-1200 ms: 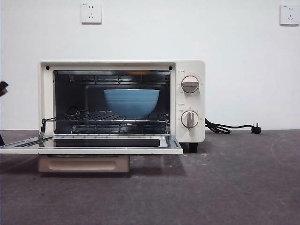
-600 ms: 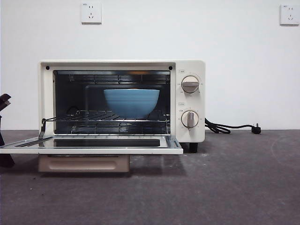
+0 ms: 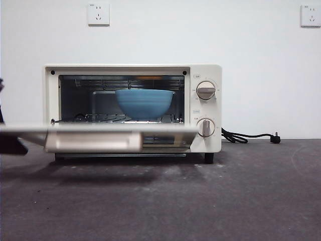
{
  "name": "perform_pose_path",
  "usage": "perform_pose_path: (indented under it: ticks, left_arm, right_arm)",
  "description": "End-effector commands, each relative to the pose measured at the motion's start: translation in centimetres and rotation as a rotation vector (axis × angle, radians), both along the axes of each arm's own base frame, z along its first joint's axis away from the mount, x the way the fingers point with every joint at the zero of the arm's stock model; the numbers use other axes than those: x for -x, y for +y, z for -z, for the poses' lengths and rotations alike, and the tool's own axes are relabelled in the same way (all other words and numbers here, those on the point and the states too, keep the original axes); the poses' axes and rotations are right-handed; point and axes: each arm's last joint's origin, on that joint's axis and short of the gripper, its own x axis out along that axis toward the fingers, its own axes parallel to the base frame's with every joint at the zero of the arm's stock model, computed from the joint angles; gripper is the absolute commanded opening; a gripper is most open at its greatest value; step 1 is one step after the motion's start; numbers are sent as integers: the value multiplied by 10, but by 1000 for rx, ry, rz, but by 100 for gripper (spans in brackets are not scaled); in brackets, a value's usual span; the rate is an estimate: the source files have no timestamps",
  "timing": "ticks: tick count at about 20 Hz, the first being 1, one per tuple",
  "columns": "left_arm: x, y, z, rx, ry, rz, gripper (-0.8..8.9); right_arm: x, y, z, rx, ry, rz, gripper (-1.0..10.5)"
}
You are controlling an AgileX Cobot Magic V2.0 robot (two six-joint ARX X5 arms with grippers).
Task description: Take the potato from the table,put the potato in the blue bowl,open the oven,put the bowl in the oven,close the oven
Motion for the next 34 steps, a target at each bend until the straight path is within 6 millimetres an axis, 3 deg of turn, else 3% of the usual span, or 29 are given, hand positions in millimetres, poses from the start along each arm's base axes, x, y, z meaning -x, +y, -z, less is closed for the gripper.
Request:
perform_pose_path:
  ticks: [1, 20, 28, 34]
  left_arm:
    - [-4, -2, -9, 89, -40, 15, -8]
    - [-29, 4, -43, 129, -321, -123, -8]
    - [-21, -1, -50, 141, -278, -97, -8]
    - [2, -15, -77, 53, -300, -84, -7]
  right_arm:
    - [0, 0, -1, -9, -2, 6, 189]
    - [1, 0, -1, -23, 13, 21, 189]
    - [1, 0, -1, -21, 11, 18, 189]
    - [1, 0, 0, 8, -12, -9, 189]
